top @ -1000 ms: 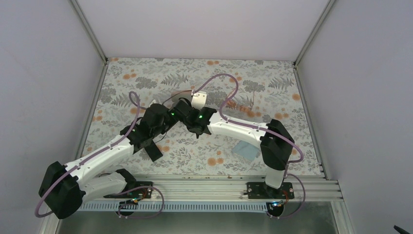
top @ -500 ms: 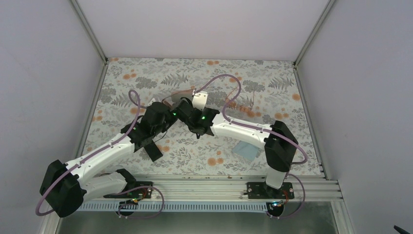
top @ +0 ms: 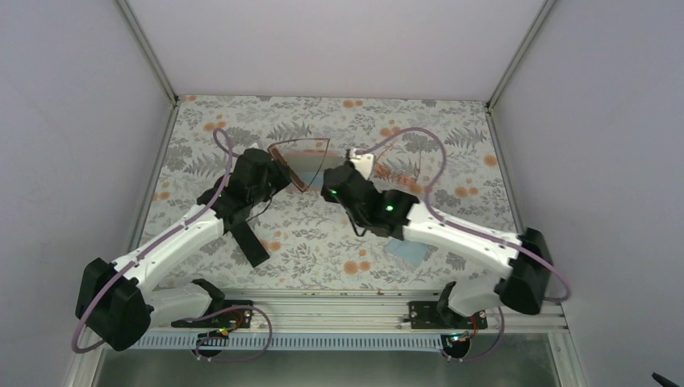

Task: Organize the sunglasses
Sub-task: Fold the sunglasses, then adjust the sunglasses case at the center of the board, then place the sunglasses in the sunglasses case.

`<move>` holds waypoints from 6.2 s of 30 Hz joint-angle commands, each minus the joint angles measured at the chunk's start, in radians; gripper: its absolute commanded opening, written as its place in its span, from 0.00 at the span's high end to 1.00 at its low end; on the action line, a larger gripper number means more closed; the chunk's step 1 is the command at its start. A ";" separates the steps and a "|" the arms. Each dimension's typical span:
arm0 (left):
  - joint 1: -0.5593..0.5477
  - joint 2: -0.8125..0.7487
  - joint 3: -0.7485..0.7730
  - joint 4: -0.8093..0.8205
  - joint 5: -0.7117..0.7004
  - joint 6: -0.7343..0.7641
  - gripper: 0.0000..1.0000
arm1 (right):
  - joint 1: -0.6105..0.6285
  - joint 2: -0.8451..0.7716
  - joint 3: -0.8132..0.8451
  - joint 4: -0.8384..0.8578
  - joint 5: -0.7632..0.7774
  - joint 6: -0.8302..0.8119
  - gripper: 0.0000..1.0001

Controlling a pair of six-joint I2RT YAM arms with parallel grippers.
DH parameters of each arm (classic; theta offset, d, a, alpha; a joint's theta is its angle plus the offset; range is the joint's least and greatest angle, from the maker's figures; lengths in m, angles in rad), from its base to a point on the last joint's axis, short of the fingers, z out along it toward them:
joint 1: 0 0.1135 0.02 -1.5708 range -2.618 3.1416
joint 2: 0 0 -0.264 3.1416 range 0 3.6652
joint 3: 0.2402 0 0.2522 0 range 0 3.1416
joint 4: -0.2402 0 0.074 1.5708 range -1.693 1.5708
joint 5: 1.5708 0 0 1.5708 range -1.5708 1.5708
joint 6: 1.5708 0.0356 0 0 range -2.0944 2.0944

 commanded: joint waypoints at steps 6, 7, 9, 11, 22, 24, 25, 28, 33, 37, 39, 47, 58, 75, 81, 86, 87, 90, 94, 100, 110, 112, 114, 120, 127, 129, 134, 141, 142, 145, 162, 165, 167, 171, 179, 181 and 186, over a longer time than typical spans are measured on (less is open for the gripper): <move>0.114 -0.026 0.039 0.127 0.426 0.256 0.98 | -0.072 -0.413 -0.381 0.265 -0.189 -0.247 0.55; 0.115 -0.034 0.045 0.142 0.471 0.269 0.98 | -0.080 -0.455 -0.422 0.314 -0.235 -0.276 0.59; 0.117 -0.047 0.060 0.161 0.548 0.285 0.98 | -0.089 -0.525 -0.487 0.421 -0.324 -0.325 0.67; 0.119 -0.053 0.075 0.184 0.624 0.295 0.98 | -0.096 -0.552 -0.517 0.501 -0.392 -0.351 0.75; 0.118 -0.070 0.070 0.293 0.805 0.286 0.98 | -0.097 -0.432 -0.434 0.665 -0.581 -0.392 0.90; 0.118 -0.070 0.066 0.308 0.832 0.288 0.98 | -0.097 -0.411 -0.417 0.672 -0.595 -0.393 0.91; 0.118 -0.070 0.061 0.320 0.842 0.285 0.98 | -0.097 -0.400 -0.408 0.670 -0.597 -0.390 0.91; 0.118 -0.077 0.061 0.337 0.864 0.293 0.98 | -0.098 -0.378 -0.395 0.669 -0.591 -0.372 0.90; 0.118 -0.091 0.063 0.328 0.869 0.333 0.98 | -0.099 -0.351 -0.371 0.626 -0.555 -0.334 0.90; 0.118 -0.098 0.090 0.196 0.750 0.424 0.98 | -0.100 -0.407 -0.387 0.614 -0.514 -0.326 0.90; 0.115 -0.111 0.077 0.182 0.756 0.487 0.98 | -0.102 -0.461 -0.397 0.601 -0.444 -0.312 0.90; 0.094 -0.185 0.052 0.129 0.853 0.656 0.98 | -0.140 -0.576 -0.294 0.513 -0.342 -0.353 0.88; 0.061 -0.143 0.126 0.005 0.865 0.796 0.98 | -0.144 -0.337 -0.033 0.367 -0.870 -0.593 0.96; 0.053 -0.120 0.187 -0.070 0.708 0.739 0.98 | -0.145 -0.290 -0.085 0.297 -0.610 -0.481 0.94; 0.056 -0.106 0.216 -0.198 0.364 0.668 0.98 | -0.148 -0.270 -0.111 0.270 -0.563 -0.415 0.91; 0.078 -0.061 0.216 -0.371 0.059 0.579 0.98 | -0.176 -0.104 -0.119 0.190 -0.533 -0.315 0.82; 0.084 -0.058 0.208 -0.383 0.039 0.565 0.98 | -0.183 -0.060 -0.117 0.193 -0.550 -0.302 0.82; 0.092 -0.075 0.178 -0.388 0.021 0.541 0.98 | -0.194 0.077 -0.103 0.256 -0.614 -0.291 0.81; 0.102 -0.103 0.163 -0.405 0.005 0.534 0.98 | -0.196 0.299 0.023 0.275 -0.630 -0.301 0.80; 0.112 -0.120 0.139 -0.427 0.025 0.545 0.98 | -0.198 0.591 0.246 0.239 -0.599 -0.312 0.70; 0.119 -0.071 0.140 -0.423 0.099 0.589 0.98 | -0.215 0.732 0.328 0.214 -0.587 -0.295 0.64; 0.118 -0.058 0.140 -0.415 0.114 0.593 0.98 | -0.220 0.737 0.314 0.210 -0.599 -0.298 0.63; 0.118 -0.043 0.140 -0.407 0.124 0.596 0.98 | -0.225 0.734 0.292 0.210 -0.609 -0.303 0.62; 0.118 0.001 0.149 -0.398 0.157 0.612 0.98 | -0.233 0.677 0.200 0.215 -0.639 -0.329 0.60; 0.118 0.050 0.174 -0.396 0.201 0.639 0.98 | -0.243 0.612 0.130 0.200 -0.660 -0.349 0.60; 0.115 0.059 0.179 -0.390 0.223 0.647 0.98 | -0.244 0.590 0.113 0.207 -0.671 -0.352 0.59; 0.091 0.091 0.200 -0.400 0.239 0.666 0.98 | -0.264 0.540 0.097 0.252 -0.730 -0.353 0.60; 0.006 0.190 0.285 -0.471 0.166 0.695 0.98 | -0.335 0.325 -0.069 0.375 -0.778 -0.293 0.59; -0.004 0.212 0.297 -0.478 0.156 0.698 0.98 | -0.343 0.290 -0.094 0.376 -0.764 -0.278 0.59; -0.031 0.291 0.360 -0.514 0.115 0.719 0.98 | -0.362 0.190 -0.188 0.363 -0.690 -0.233 0.59; -0.138 0.838 0.826 -0.853 -0.301 0.715 0.98 | -0.371 -0.163 -0.529 0.286 -0.585 -0.137 0.57; -0.158 0.908 0.883 -0.901 -0.360 0.693 0.98 | -0.371 -0.155 -0.534 0.292 -0.594 -0.138 0.57; -0.179 0.967 0.939 -0.959 -0.416 0.669 0.98 | -0.371 -0.146 -0.540 0.304 -0.599 -0.136 0.57; -0.209 1.082 1.034 -1.063 -0.501 0.610 0.98 | -0.371 -0.125 -0.542 0.318 -0.611 -0.132 0.58; -0.218 1.148 1.081 -1.094 -0.554 0.577 0.98 | -0.371 -0.137 -0.552 0.313 -0.600 -0.130 0.58; -0.218 1.162 1.093 -1.095 -0.552 0.576 0.98 | -0.371 -0.136 -0.555 0.314 -0.600 -0.130 0.58; -0.219 1.187 1.120 -1.095 -0.532 0.581 0.97 | -0.371 -0.131 -0.555 0.313 -0.600 -0.126 0.59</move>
